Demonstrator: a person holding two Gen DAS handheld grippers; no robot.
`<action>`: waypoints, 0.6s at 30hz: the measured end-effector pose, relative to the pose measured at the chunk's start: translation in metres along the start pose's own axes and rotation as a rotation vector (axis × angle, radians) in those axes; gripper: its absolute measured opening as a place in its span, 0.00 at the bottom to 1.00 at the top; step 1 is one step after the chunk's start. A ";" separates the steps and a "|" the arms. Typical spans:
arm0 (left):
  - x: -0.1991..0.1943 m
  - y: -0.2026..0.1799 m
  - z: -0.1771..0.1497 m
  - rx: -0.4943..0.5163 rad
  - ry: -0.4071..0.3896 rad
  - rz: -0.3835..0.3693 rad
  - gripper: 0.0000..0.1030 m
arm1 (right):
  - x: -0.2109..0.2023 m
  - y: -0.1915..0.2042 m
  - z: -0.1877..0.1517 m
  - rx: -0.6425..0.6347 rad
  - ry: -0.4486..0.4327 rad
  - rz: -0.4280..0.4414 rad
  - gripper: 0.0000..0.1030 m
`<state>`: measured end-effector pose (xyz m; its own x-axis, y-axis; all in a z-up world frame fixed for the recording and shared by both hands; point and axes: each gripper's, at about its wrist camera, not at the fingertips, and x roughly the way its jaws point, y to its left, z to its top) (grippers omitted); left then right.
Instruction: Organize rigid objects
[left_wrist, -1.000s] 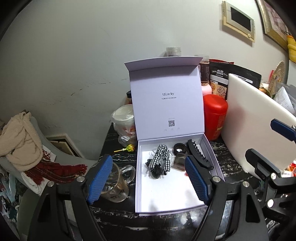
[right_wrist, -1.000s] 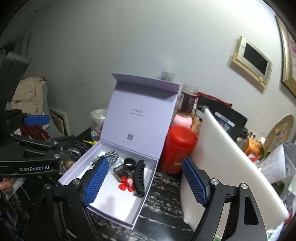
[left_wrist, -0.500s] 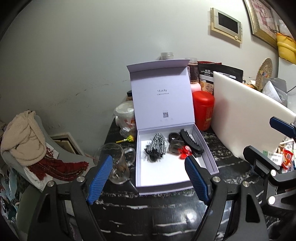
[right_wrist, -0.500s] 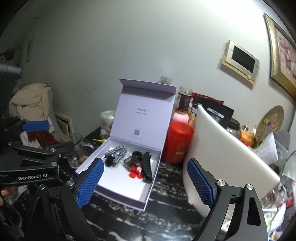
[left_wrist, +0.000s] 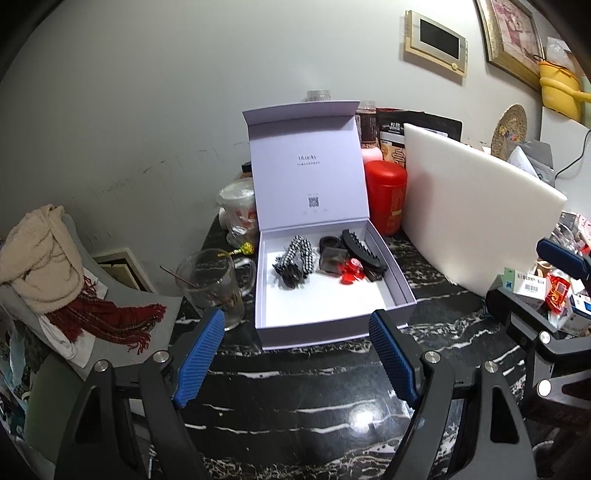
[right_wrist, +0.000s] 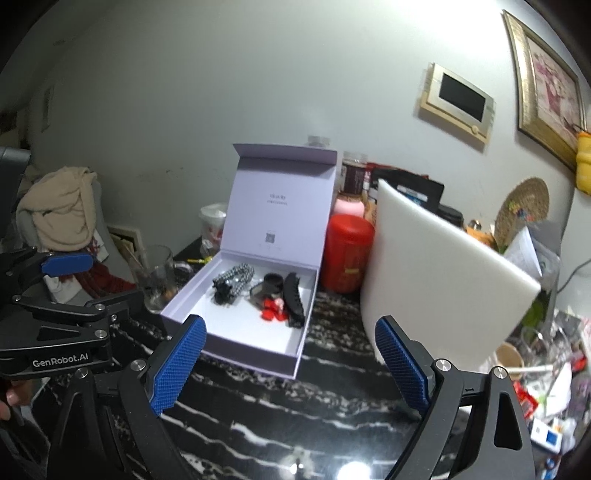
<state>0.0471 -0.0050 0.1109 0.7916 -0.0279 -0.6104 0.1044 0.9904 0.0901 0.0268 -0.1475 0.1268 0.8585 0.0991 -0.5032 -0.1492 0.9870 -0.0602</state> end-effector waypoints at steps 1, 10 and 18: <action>0.001 -0.001 -0.003 0.000 0.005 -0.004 0.78 | -0.001 0.000 -0.003 0.006 0.007 0.001 0.91; 0.013 -0.005 -0.023 0.001 0.074 -0.030 0.78 | 0.005 -0.001 -0.026 0.027 0.087 -0.013 0.91; 0.027 -0.005 -0.036 -0.018 0.126 -0.046 0.78 | 0.017 0.001 -0.041 0.023 0.137 -0.002 0.91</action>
<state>0.0461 -0.0060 0.0659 0.7045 -0.0576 -0.7074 0.1276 0.9907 0.0464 0.0211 -0.1499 0.0833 0.7836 0.0801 -0.6160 -0.1346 0.9900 -0.0424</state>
